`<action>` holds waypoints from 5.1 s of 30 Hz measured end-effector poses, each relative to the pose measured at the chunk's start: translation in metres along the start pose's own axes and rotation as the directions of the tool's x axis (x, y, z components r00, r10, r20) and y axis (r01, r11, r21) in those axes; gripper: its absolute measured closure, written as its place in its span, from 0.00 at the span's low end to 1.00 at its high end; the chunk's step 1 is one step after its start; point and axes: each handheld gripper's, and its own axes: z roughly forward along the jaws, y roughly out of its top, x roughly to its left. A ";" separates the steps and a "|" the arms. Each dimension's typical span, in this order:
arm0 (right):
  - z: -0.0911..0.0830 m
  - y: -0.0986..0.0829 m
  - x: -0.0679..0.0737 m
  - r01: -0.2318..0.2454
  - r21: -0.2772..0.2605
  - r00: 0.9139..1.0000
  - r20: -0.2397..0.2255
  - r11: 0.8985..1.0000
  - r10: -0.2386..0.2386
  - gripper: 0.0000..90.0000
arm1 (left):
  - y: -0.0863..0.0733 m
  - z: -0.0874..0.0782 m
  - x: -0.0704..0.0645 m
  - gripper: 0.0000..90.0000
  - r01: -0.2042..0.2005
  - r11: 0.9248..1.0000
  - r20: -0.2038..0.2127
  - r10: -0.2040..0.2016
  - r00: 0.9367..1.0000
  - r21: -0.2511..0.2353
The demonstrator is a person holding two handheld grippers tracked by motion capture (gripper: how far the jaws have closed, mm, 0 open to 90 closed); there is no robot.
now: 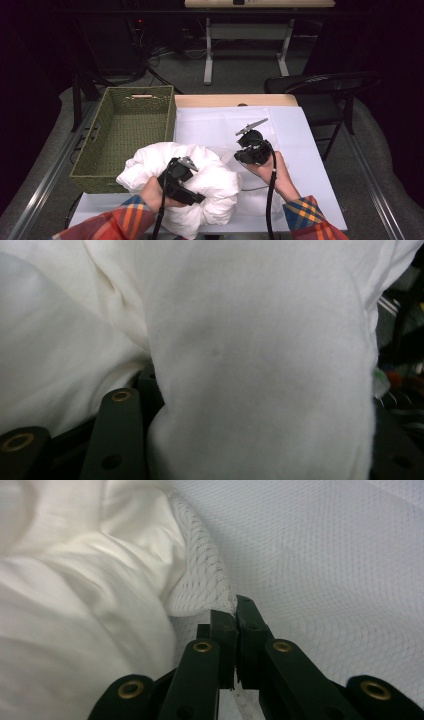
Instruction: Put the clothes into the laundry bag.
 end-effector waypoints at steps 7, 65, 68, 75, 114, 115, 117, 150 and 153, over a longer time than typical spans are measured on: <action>-0.005 0.000 -0.002 -0.021 -0.016 0.999 -0.047 1.000 0.020 0.98 | 0.001 0.037 -0.004 0.50 0.069 0.993 -0.038 -0.073 0.997 -0.097; -0.037 -0.002 -0.018 -0.068 -0.099 0.998 -0.012 0.993 0.067 0.98 | 0.037 0.037 0.002 0.76 -0.022 0.988 0.022 0.026 0.999 -0.150; -0.044 -0.003 -0.019 -0.064 -0.109 0.998 0.000 0.992 0.064 0.98 | 0.040 0.044 -0.009 0.73 -0.014 0.989 0.030 0.018 0.999 -0.149; -0.026 -0.011 -0.023 -0.007 -0.009 0.998 0.066 1.000 0.008 0.97 | 0.065 0.025 -0.007 0.32 -0.218 0.976 -0.056 0.217 0.975 -0.019; -0.038 0.013 -0.003 0.016 -0.069 0.998 0.064 0.997 -0.012 0.98 | 0.026 0.031 0.033 0.72 0.135 0.976 0.010 -0.136 0.991 -0.168; -0.032 0.012 -0.003 0.015 -0.053 0.998 0.063 0.998 -0.012 0.98 | 0.027 0.038 0.034 0.70 0.125 0.982 0.023 -0.122 0.992 -0.144; -0.023 0.009 -0.003 0.015 -0.026 0.998 0.055 1.000 -0.014 0.98 | 0.029 0.045 0.038 0.62 0.089 0.989 0.013 -0.089 0.996 -0.119; -0.018 0.000 -0.012 -0.020 -0.003 1.000 0.017 1.000 0.020 0.91 | 0.055 0.051 0.022 0.41 -0.006 0.988 -0.047 -0.001 0.999 -0.156; -0.020 0.002 -0.015 -0.011 -0.014 0.999 0.047 1.000 0.012 0.82 | 0.059 0.032 0.021 0.27 -0.064 0.990 -0.077 0.055 0.996 -0.125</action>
